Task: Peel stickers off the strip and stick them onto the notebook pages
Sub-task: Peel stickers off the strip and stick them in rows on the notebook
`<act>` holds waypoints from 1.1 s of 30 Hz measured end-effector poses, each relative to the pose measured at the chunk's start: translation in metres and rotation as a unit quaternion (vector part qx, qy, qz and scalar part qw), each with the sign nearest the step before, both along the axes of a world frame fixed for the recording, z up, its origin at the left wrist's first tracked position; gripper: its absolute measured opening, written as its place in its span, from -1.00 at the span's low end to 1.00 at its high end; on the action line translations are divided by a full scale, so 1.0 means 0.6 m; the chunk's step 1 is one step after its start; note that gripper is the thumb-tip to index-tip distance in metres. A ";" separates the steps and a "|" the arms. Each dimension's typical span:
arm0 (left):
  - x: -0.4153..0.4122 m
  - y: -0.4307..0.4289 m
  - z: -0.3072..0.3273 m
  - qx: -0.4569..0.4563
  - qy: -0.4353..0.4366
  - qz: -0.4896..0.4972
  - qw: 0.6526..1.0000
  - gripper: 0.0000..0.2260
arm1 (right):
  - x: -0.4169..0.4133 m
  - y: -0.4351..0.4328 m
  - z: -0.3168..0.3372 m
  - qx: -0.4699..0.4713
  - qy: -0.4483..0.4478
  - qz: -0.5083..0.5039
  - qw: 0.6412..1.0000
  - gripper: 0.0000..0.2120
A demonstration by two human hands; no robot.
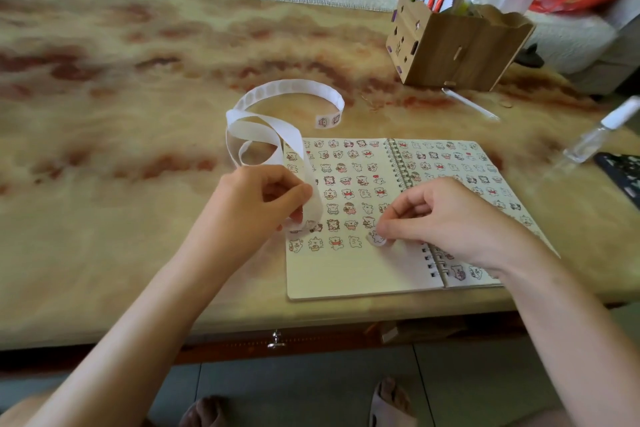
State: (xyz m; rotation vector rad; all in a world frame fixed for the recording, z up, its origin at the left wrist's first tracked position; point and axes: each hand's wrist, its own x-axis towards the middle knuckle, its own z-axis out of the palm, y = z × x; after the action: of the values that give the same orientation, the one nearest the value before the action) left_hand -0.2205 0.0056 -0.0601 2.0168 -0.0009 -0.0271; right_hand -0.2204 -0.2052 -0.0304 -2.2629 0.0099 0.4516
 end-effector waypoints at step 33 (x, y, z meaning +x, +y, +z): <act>0.004 0.001 -0.008 0.041 -0.009 -0.004 0.999 -0.87 | -0.004 0.010 -0.020 -0.087 -0.069 0.003 0.994 -0.90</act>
State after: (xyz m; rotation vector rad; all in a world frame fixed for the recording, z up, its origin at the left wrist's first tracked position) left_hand -0.2179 0.0065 -0.0646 2.0992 -0.0187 -0.0136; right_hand -0.2231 -0.1992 -0.0425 -2.4623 -0.0291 0.3069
